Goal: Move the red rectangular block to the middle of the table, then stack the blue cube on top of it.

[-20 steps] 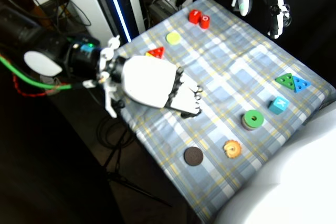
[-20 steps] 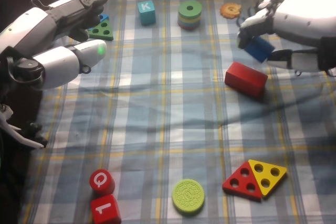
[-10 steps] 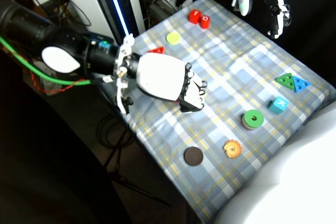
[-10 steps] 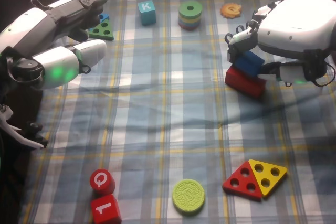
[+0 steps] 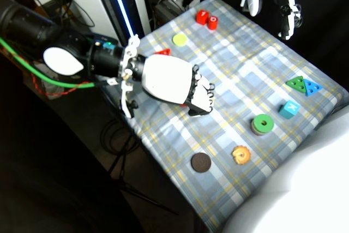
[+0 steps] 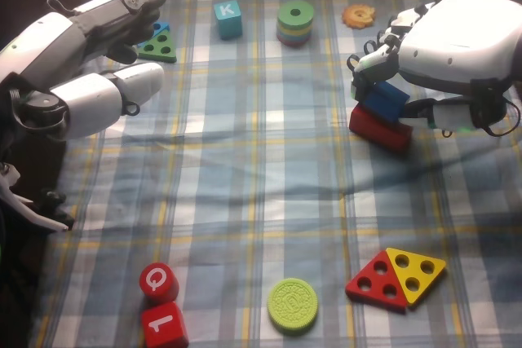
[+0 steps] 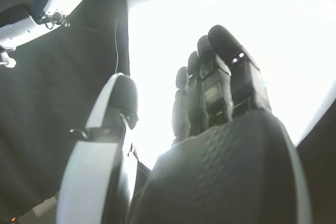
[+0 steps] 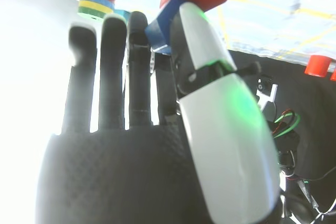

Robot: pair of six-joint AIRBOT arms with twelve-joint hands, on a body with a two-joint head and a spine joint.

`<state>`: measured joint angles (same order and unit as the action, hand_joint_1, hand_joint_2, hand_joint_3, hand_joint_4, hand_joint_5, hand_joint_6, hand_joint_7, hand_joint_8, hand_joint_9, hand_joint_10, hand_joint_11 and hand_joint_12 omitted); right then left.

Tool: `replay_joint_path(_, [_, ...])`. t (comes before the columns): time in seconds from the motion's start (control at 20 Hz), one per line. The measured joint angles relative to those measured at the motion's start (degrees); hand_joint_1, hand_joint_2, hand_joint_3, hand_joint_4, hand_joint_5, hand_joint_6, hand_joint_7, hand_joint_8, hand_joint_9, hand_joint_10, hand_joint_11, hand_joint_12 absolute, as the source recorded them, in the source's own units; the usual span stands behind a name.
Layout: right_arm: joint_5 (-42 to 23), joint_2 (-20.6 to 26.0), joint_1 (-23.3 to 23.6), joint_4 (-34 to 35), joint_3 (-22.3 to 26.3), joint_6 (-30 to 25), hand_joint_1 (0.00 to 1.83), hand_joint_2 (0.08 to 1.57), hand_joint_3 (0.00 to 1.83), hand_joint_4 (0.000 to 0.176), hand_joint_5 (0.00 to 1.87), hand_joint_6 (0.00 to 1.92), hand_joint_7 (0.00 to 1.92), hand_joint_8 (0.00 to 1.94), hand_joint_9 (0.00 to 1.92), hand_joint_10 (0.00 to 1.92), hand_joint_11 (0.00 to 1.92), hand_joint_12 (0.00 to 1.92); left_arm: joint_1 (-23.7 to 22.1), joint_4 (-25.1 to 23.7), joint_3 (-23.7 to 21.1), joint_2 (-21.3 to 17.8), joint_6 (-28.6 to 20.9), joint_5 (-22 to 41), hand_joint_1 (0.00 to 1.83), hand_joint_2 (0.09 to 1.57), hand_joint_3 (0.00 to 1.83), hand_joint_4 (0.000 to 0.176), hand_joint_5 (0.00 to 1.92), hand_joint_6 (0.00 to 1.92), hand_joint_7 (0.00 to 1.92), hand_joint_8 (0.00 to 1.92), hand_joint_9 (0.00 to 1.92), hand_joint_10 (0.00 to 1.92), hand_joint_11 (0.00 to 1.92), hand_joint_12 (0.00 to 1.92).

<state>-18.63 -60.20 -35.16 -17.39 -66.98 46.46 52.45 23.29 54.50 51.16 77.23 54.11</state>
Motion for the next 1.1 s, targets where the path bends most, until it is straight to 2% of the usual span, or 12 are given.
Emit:
replay_joint_path(0.1, [0.0, 0.0, 0.0, 0.0, 0.0, 0.0, 1.10, 1.33, 0.00, 0.000, 0.49, 1.56, 0.69, 1.59, 0.45, 1.63, 0.37, 1.92, 0.0, 0.0, 0.0, 0.0, 0.0, 0.0, 0.83, 1.38, 0.00, 0.000, 0.25, 0.00, 0.29, 0.00, 0.27, 0.19, 0.00, 1.36])
replay_joint_path(0.15, [0.1, 0.0, 0.0, 0.0, 0.0, 0.0, 0.96, 1.33, 0.00, 0.000, 0.56, 1.58, 0.47, 1.36, 0.40, 1.59, 0.27, 1.92, 0.0, 0.1, 0.0, 0.0, 0.0, 0.0, 0.81, 1.38, 0.00, 0.000, 0.25, 0.00, 0.29, 0.00, 0.28, 0.20, 0.00, 1.36])
replay_joint_path(0.25, [0.5, 0.0, 0.0, 0.0, 0.1, 0.0, 0.95, 1.32, 0.00, 0.000, 0.60, 1.55, 0.42, 1.23, 0.37, 1.52, 0.16, 1.92, 0.0, 0.1, 0.0, 0.0, 0.0, 0.0, 0.85, 1.38, 0.00, 0.000, 0.26, 0.01, 0.29, 0.00, 0.31, 0.21, 0.00, 1.39])
replay_joint_path(0.3, [0.5, 0.0, 0.0, 0.0, 0.1, 0.0, 0.97, 1.24, 0.00, 0.000, 0.35, 1.25, 0.40, 1.22, 0.35, 1.49, 0.12, 1.92, 0.0, 0.1, 0.0, 0.0, 0.0, 0.0, 0.85, 1.38, 0.00, 0.000, 0.26, 0.00, 0.28, 0.00, 0.30, 0.21, 0.00, 1.38])
replay_joint_path(0.35, [0.5, 0.1, 0.0, 0.0, 0.2, 0.0, 0.97, 1.24, 0.00, 0.000, 0.35, 1.25, 0.40, 1.22, 0.35, 1.49, 0.12, 1.92, 0.0, 0.1, 0.0, 0.0, 0.0, 0.0, 0.85, 1.38, 0.00, 0.000, 0.26, 0.00, 0.28, 0.00, 0.30, 0.21, 0.00, 1.38])
replay_joint_path(0.4, [0.7, 0.3, 0.0, -0.1, 0.5, 0.0, 0.98, 1.21, 0.00, 0.000, 0.31, 1.07, 0.38, 1.18, 0.33, 1.46, 0.06, 1.92, 0.0, 0.1, 0.0, 0.0, 0.0, 0.0, 0.85, 1.38, 0.00, 0.000, 0.26, 0.00, 0.30, 0.00, 0.30, 0.22, 0.00, 1.39])
replay_joint_path(0.6, [1.1, 1.2, 0.0, -0.9, 0.9, 0.0, 0.97, 1.20, 0.00, 0.000, 0.28, 1.02, 0.39, 1.07, 0.31, 1.38, 0.00, 1.92, 0.0, 0.2, 0.0, 0.0, -0.1, 0.1, 0.86, 1.38, 0.00, 0.000, 0.26, 0.00, 0.28, 0.00, 0.30, 0.23, 0.00, 1.35])
replay_joint_path(0.85, [1.4, 1.9, 0.0, -0.9, 1.4, 0.0, 0.90, 1.18, 0.00, 0.000, 0.13, 1.10, 0.26, 1.19, 0.20, 1.37, 0.00, 1.86, 0.3, 0.2, 0.0, 0.0, -0.2, 0.5, 0.88, 1.37, 0.00, 0.000, 0.27, 0.00, 0.29, 0.00, 0.29, 0.24, 0.00, 1.37])
replay_joint_path(0.95, [1.4, 2.0, 0.0, -0.9, 1.5, 0.0, 0.77, 1.17, 0.00, 0.005, 0.04, 0.70, 0.20, 1.02, 0.09, 1.21, 0.00, 1.72, 0.3, 0.3, 0.0, 0.0, -0.2, 0.6, 0.88, 1.38, 0.00, 0.000, 0.26, 0.00, 0.28, 0.00, 0.28, 0.24, 0.00, 1.37])
replay_joint_path(1.0, [1.4, 2.1, 0.0, -0.9, 1.7, 0.0, 0.71, 1.18, 0.00, 0.031, 0.01, 0.57, 0.17, 0.96, 0.02, 1.16, 0.00, 1.65, 0.3, 0.3, 0.0, 0.0, -0.2, 0.7, 0.88, 1.38, 0.00, 0.000, 0.27, 0.00, 0.28, 0.00, 0.28, 0.24, 0.00, 1.36])
replay_joint_path(1.05, [1.4, 2.5, 0.0, -0.9, 1.9, 0.0, 0.68, 1.16, 0.00, 0.041, 0.00, 0.28, 0.13, 0.78, 0.00, 1.01, 0.00, 1.55, 0.3, 0.3, 0.0, 0.0, -0.2, 0.7, 0.87, 1.38, 0.00, 0.000, 0.26, 0.00, 0.29, 0.00, 0.29, 0.24, 0.00, 1.36])
replay_joint_path(1.1, [1.4, 2.7, 0.0, -0.9, 2.2, 0.0, 0.61, 1.15, 0.00, 0.048, 0.00, 0.06, 0.07, 0.45, 0.00, 0.74, 0.00, 1.37, 0.3, 0.3, 0.0, 0.0, -0.2, 0.7, 0.88, 1.38, 0.00, 0.000, 0.27, 0.00, 0.28, 0.00, 0.29, 0.24, 0.00, 1.34])
